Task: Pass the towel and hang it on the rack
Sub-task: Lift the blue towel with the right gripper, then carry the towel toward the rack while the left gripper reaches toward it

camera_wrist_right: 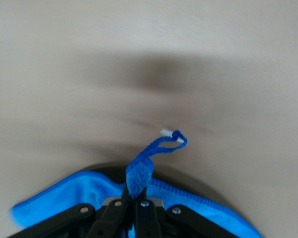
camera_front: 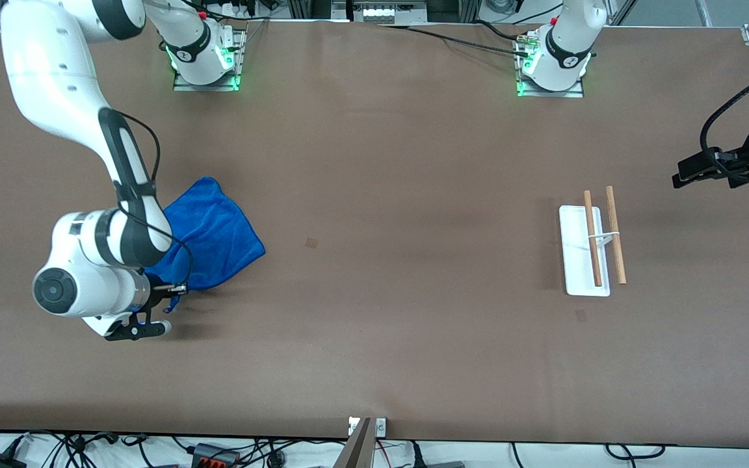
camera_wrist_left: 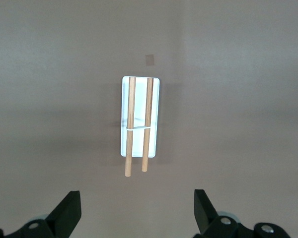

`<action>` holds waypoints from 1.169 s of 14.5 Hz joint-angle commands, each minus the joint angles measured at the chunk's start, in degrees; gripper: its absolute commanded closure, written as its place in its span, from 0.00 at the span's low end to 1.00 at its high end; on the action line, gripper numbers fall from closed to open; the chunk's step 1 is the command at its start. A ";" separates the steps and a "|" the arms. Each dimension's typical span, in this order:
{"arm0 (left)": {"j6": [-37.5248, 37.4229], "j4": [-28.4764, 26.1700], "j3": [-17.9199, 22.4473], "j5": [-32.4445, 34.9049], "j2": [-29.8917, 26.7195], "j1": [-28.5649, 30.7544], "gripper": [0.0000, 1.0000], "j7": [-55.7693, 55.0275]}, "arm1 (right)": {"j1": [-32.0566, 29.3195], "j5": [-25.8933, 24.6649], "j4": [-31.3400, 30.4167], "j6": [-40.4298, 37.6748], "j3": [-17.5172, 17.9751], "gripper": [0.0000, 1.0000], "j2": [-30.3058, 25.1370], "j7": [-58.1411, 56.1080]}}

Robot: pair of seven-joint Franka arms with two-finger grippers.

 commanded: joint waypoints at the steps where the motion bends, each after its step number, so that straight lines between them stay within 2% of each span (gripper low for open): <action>1: -0.26 -0.47 -0.17 -0.94 -0.88 0.47 0.00 0.41 | -0.55 2.08 3.31 -3.08 4.10 1.00 -1.43 -2.11; 4: -0.26 -0.47 0.10 -1.20 -0.53 0.30 0.00 0.41 | -0.29 6.99 5.33 -2.56 9.29 1.00 -3.80 -1.76; 7: -0.26 -0.47 -0.17 -0.58 0.71 0.30 0.00 0.40 | -0.55 12.35 8.59 -2.12 17.11 1.00 -3.81 0.34; 9: -0.35 -0.47 -0.17 -0.85 0.88 0.39 0.00 0.32 | -0.29 16.92 8.77 2.25 21.07 1.00 -3.81 2.10; 14: -0.97 -0.56 -0.34 -2.33 2.02 -0.31 0.00 0.58 | 2.26 17.82 8.77 15.96 33.72 1.00 -3.28 2.46; 15: -0.97 -0.56 -0.26 -3.56 2.81 -0.32 0.00 0.58 | 3.22 17.82 8.69 19.38 35.40 1.00 -3.19 2.37; 17: -0.97 -0.38 -0.34 -5.76 3.43 -0.49 0.00 0.58 | 6.72 17.73 8.68 24.23 35.77 1.00 -3.28 2.37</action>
